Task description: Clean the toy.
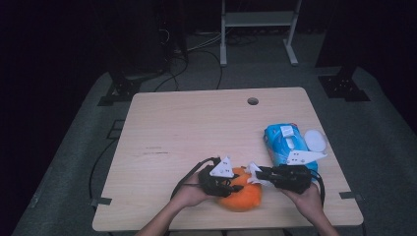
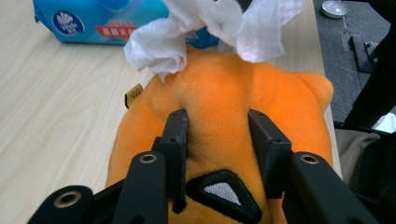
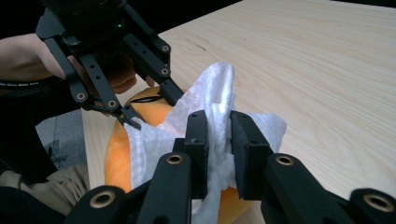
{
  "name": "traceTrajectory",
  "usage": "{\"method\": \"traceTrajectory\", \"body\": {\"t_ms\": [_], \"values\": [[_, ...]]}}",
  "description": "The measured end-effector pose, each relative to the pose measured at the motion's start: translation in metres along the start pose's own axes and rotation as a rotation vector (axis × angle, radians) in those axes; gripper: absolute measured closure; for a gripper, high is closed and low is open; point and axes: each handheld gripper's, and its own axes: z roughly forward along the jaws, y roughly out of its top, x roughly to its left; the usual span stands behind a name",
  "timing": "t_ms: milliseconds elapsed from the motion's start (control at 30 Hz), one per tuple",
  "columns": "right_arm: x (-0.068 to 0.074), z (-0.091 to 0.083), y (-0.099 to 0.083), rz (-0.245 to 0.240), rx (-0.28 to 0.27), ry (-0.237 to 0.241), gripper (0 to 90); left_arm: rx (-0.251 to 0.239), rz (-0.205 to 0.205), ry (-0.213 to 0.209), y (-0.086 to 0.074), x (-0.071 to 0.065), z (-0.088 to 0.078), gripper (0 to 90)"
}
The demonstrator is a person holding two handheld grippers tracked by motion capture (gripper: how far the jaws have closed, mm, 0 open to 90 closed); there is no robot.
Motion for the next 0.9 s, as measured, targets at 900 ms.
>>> {"method": "traceTrajectory", "body": {"t_ms": [900], "values": [[-0.002,-0.014,0.005,0.021,-0.089,0.010,76.9,-0.082,-0.117,0.180,0.009,0.049,-0.049,67.0]]}}
